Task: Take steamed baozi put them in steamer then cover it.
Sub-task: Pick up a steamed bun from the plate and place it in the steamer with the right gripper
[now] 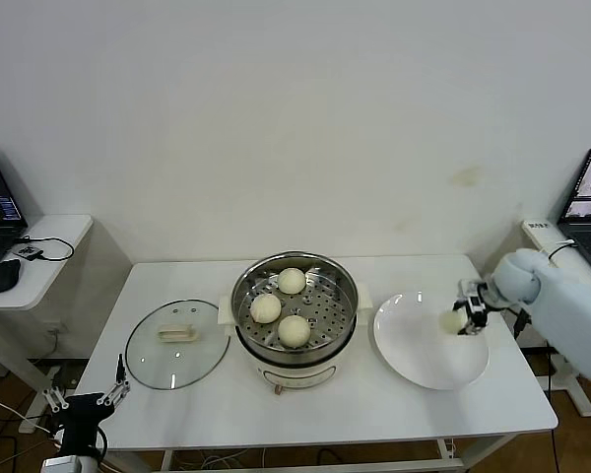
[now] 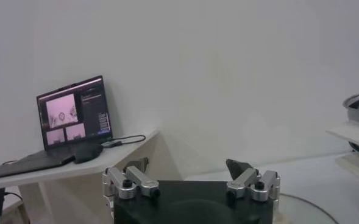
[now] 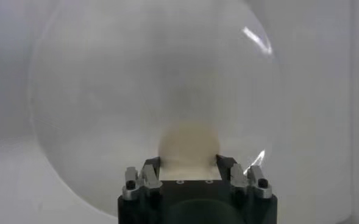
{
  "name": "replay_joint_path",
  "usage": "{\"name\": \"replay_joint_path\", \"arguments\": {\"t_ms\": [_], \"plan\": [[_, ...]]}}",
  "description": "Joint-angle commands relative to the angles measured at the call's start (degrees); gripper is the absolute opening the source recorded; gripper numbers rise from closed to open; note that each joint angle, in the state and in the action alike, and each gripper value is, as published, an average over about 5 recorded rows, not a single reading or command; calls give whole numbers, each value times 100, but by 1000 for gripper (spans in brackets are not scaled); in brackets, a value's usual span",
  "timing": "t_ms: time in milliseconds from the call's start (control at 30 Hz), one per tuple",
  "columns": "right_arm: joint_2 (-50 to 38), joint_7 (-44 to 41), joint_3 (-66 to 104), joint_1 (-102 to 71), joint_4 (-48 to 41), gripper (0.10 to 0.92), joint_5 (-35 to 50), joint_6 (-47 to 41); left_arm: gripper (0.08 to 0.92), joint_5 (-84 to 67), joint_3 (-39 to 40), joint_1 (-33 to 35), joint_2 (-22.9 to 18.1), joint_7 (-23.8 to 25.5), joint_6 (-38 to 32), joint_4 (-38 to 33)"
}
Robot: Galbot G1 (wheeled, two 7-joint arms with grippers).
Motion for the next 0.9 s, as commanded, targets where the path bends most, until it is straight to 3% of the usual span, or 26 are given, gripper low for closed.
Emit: {"name": "replay_joint_path", "arguments": {"t_ms": [33, 267, 500, 900], "plan": [[-299, -43, -2068, 2789, 1367, 604, 1586, -608, 823, 9, 61, -37, 14, 1, 7, 26], [342, 359, -3101, 4340, 2003, 611, 3152, -1325, 823, -5, 68, -91, 69, 2, 12, 57], [1015, 1215, -3261, 4236, 2458, 619, 4467, -2259, 823, -28, 65, -104, 115, 3, 3, 77], [1671, 1972, -3326, 3176, 2125, 619, 4570, -2793, 823, -53, 25, -63, 50, 2, -6, 0]]}}
